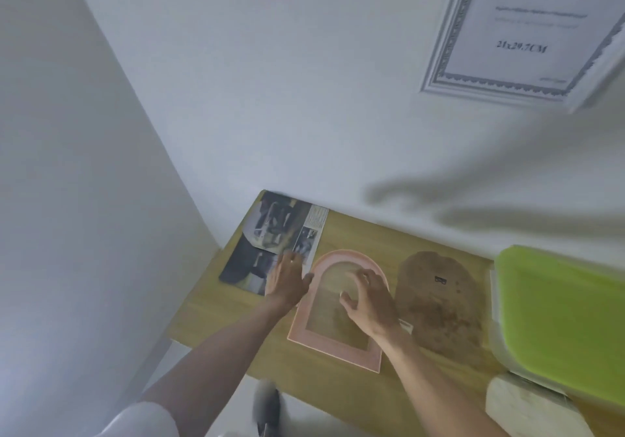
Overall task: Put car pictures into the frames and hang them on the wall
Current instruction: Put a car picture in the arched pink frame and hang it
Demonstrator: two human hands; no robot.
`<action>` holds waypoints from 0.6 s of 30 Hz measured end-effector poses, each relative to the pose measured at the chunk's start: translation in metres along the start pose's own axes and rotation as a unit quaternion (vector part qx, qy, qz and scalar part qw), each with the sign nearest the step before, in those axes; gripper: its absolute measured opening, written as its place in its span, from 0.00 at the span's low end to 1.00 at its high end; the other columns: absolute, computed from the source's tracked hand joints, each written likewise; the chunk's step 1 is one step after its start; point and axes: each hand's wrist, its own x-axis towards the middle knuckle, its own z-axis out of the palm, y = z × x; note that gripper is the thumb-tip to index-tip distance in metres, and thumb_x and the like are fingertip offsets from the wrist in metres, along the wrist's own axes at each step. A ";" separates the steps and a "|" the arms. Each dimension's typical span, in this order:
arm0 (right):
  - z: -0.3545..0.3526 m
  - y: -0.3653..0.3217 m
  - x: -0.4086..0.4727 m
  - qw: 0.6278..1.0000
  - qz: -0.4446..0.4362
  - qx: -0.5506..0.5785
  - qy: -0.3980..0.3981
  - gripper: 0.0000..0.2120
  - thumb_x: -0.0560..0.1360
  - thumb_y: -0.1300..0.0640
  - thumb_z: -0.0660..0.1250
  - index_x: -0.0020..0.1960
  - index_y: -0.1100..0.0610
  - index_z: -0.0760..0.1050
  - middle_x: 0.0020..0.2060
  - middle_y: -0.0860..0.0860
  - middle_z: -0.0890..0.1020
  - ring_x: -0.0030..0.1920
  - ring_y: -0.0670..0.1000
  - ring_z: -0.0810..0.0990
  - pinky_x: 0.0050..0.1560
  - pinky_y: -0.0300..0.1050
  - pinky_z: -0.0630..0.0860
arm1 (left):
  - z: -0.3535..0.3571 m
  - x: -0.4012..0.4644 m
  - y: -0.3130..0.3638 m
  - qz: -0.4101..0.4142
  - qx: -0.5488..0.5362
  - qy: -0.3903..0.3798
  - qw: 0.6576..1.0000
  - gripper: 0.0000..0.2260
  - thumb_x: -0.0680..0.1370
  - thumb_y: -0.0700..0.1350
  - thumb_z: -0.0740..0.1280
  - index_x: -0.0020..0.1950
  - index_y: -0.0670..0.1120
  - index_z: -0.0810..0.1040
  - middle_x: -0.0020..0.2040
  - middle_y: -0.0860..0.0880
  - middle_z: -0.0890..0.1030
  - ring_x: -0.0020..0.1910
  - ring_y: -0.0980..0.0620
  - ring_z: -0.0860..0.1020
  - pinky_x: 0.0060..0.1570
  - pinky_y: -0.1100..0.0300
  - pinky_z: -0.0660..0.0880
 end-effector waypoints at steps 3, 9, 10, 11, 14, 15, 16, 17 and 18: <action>0.017 -0.035 0.042 0.999 -0.007 -0.027 -0.038 0.23 0.79 0.47 0.64 0.72 0.52 0.69 0.72 0.51 0.69 0.69 0.53 0.71 0.65 0.49 0.73 | -0.020 0.028 -0.039 -0.049 0.006 0.001 0.999 0.19 0.78 0.50 0.67 0.66 0.44 0.72 0.68 0.45 0.69 0.67 0.44 0.68 0.56 0.49 0.74; 0.044 -0.088 0.109 0.995 -0.028 -0.053 -0.074 0.27 0.80 0.50 0.64 0.77 0.54 0.63 0.77 0.52 0.63 0.76 0.53 0.63 0.74 0.49 0.64 | -0.041 0.066 -0.093 -0.008 0.048 -0.038 0.998 0.23 0.77 0.45 0.66 0.71 0.44 0.67 0.74 0.43 0.64 0.72 0.42 0.62 0.68 0.50 0.67; 0.048 -0.094 0.118 0.995 -0.027 -0.056 -0.081 0.27 0.81 0.49 0.63 0.77 0.54 0.62 0.78 0.52 0.62 0.76 0.54 0.62 0.75 0.49 0.63 | -0.042 0.071 -0.099 0.025 0.073 -0.038 0.996 0.23 0.77 0.44 0.66 0.71 0.44 0.67 0.74 0.43 0.64 0.73 0.42 0.62 0.70 0.51 0.65; 0.052 -0.099 0.126 0.994 -0.024 -0.059 -0.087 0.27 0.81 0.49 0.63 0.77 0.55 0.62 0.78 0.52 0.62 0.77 0.53 0.61 0.76 0.49 0.61 | -0.042 0.078 -0.106 0.061 0.099 -0.040 0.992 0.23 0.77 0.44 0.66 0.71 0.44 0.67 0.75 0.43 0.63 0.73 0.43 0.62 0.71 0.52 0.62; 0.061 -0.106 0.145 0.991 -0.019 -0.092 -0.099 0.30 0.81 0.47 0.62 0.78 0.57 0.60 0.78 0.53 0.60 0.78 0.53 0.58 0.76 0.48 0.60 | -0.038 0.091 -0.117 0.138 0.126 -0.053 0.981 0.26 0.78 0.45 0.66 0.74 0.45 0.63 0.77 0.44 0.59 0.76 0.44 0.58 0.75 0.52 0.56; 0.064 -0.107 0.149 0.989 -0.018 -0.100 -0.109 0.31 0.81 0.46 0.62 0.79 0.57 0.59 0.79 0.53 0.59 0.78 0.53 0.58 0.76 0.48 0.60 | -0.037 0.095 -0.121 0.151 0.130 -0.061 0.978 0.27 0.78 0.46 0.66 0.76 0.45 0.62 0.78 0.44 0.57 0.77 0.44 0.56 0.76 0.52 0.54; 0.068 -0.107 0.152 0.987 -0.017 -0.105 -0.123 0.31 0.81 0.46 0.62 0.79 0.57 0.58 0.79 0.53 0.58 0.79 0.53 0.57 0.76 0.48 0.60 | -0.034 0.099 -0.125 0.162 0.135 -0.069 0.975 0.28 0.79 0.46 0.66 0.77 0.44 0.60 0.79 0.44 0.56 0.78 0.45 0.55 0.76 0.52 0.52; 0.072 -0.106 0.154 0.984 -0.018 -0.108 -0.137 0.32 0.81 0.46 0.62 0.79 0.57 0.56 0.79 0.53 0.57 0.79 0.53 0.57 0.75 0.47 0.62 | -0.032 0.102 -0.129 0.173 0.140 -0.074 0.972 0.29 0.79 0.47 0.65 0.77 0.44 0.59 0.79 0.44 0.55 0.78 0.45 0.54 0.76 0.53 0.51; 0.076 -0.104 0.155 0.982 -0.018 -0.112 -0.149 0.32 0.81 0.46 0.62 0.80 0.57 0.56 0.79 0.52 0.57 0.79 0.52 0.57 0.74 0.47 0.64 | -0.031 0.104 -0.133 0.182 0.144 -0.081 0.969 0.29 0.80 0.48 0.64 0.78 0.43 0.58 0.79 0.44 0.56 0.78 0.45 0.55 0.76 0.54 0.50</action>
